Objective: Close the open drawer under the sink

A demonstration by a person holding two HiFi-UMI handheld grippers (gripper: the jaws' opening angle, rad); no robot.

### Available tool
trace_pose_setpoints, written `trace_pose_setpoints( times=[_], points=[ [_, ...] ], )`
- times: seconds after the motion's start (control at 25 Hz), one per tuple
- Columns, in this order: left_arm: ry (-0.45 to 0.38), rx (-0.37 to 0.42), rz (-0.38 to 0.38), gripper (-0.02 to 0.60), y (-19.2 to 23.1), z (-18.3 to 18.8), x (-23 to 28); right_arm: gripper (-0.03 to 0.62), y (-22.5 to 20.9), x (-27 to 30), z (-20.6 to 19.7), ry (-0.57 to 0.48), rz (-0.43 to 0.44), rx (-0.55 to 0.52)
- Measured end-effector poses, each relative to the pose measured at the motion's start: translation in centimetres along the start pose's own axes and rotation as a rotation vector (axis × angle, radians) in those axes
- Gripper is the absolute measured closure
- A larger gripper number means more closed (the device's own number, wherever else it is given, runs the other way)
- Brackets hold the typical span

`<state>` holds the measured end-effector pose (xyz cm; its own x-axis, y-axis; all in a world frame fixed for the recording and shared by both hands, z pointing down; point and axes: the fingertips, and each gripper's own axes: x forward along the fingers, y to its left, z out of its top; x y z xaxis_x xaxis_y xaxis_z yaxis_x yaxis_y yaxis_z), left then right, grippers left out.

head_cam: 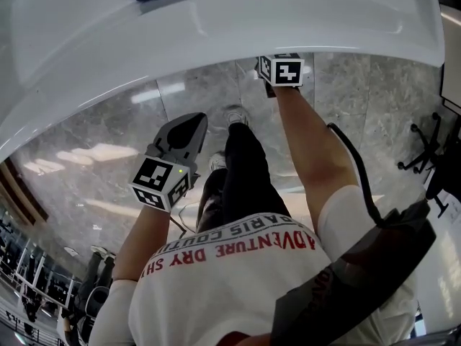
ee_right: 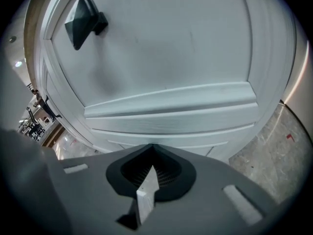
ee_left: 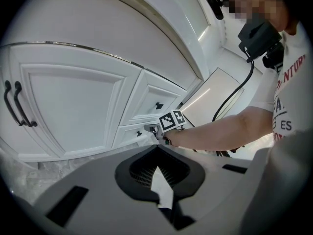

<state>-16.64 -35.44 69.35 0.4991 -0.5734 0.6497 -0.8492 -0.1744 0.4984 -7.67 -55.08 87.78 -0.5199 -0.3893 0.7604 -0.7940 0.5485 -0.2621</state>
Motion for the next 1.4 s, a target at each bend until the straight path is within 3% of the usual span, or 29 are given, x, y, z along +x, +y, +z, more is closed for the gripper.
trace_pose_setpoints(
  times=[0.36, 0.6, 0.88, 1.16, 1.4],
  points=[
    [0.002, 0.01, -0.013, 0.58, 0.0, -0.1, 0.1, 0.592, 0.1, -0.2, -0.1, 0.005, -0.017, -0.042],
    [-0.03, 0.026, -0.027, 0.58, -1.7, 0.5, -2.0, 0.592, 4.5, -5.2, 1.1, -0.034, 0.051, -0.102],
    [-0.087, 0.095, -0.063, 0.58, -6.4, 2.0, -8.1, 0.592, 14.4, -18.9, 2.9, -0.106, 0.214, -0.14],
    [-0.152, 0.199, -0.105, 0.58, -11.8, 2.4, -17.4, 0.592, 23.9, -34.6, 3.1, -0.161, 0.317, -0.187],
    [-0.179, 0.26, -0.166, 0.58, -19.2, 0.5, -26.8, 0.592, 31.7, -48.5, 0.4, -0.202, 0.394, -0.274]
  ],
)
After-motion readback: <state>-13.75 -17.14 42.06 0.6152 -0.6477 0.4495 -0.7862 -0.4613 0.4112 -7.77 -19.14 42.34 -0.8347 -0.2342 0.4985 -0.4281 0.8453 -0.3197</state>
